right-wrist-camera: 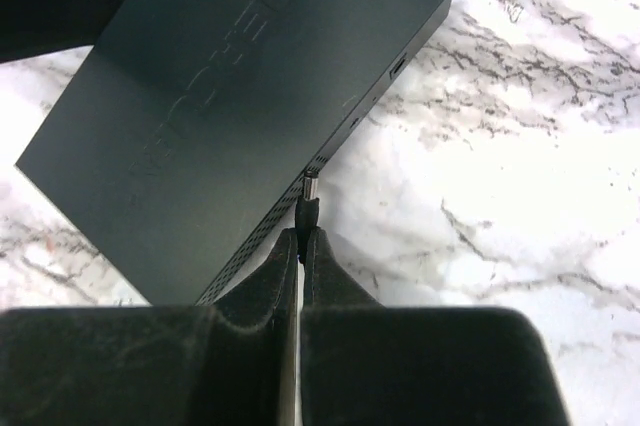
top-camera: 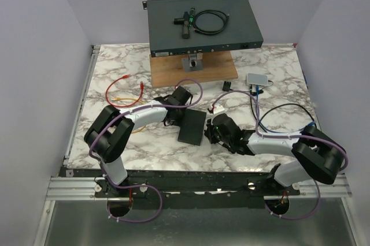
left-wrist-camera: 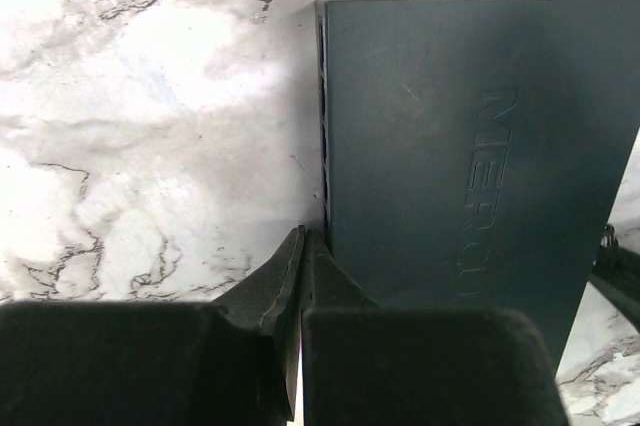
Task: Insert the plug into the switch port
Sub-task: Insert the connector into the switch port.
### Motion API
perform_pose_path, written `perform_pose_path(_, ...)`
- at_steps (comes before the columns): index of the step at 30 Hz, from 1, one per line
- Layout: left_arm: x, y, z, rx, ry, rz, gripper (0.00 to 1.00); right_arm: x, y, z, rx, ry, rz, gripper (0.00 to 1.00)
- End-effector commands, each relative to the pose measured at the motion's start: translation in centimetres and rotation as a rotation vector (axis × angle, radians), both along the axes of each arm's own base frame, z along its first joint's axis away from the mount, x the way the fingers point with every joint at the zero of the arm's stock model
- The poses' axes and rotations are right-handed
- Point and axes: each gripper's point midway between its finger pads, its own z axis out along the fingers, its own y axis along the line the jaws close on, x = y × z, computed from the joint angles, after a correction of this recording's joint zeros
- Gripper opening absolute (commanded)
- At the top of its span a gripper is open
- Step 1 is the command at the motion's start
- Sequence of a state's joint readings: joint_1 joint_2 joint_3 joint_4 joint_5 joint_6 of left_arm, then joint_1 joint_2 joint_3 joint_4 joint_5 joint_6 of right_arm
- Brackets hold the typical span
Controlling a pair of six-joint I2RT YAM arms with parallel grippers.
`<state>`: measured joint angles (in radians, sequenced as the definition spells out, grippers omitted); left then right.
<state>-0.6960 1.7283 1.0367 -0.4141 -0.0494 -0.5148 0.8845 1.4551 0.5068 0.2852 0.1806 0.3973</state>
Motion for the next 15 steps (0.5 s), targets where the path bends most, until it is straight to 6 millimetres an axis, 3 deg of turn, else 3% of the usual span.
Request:
perform_pose_path(1, 0.3, -2.1, 2.2, -0.09, -0.059, -0.055, 0.0, 0.0, -1.0, 2.1, -0.012, -0.036, -0.066, 0.01)
perform_pose_path(4, 1.0, -1.4, 2.8, -0.051, -0.083, -0.03, 0.0, 0.2, -2.5, 3.1, -0.096, -0.056, -0.08, 0.01)
perform_pose_path(7, 1.9, -1.2, 3.4, -0.035, -0.104, -0.005, 0.0, -0.3, -1.4, 4.7, -0.055, -0.081, 0.004, 0.01)
perform_pose_path(15, 3.6, -1.7, 3.6, -0.027, -0.113, 0.021, 0.0, 2.6, -2.9, 7.9, -0.243, -0.191, -0.03, 0.01)
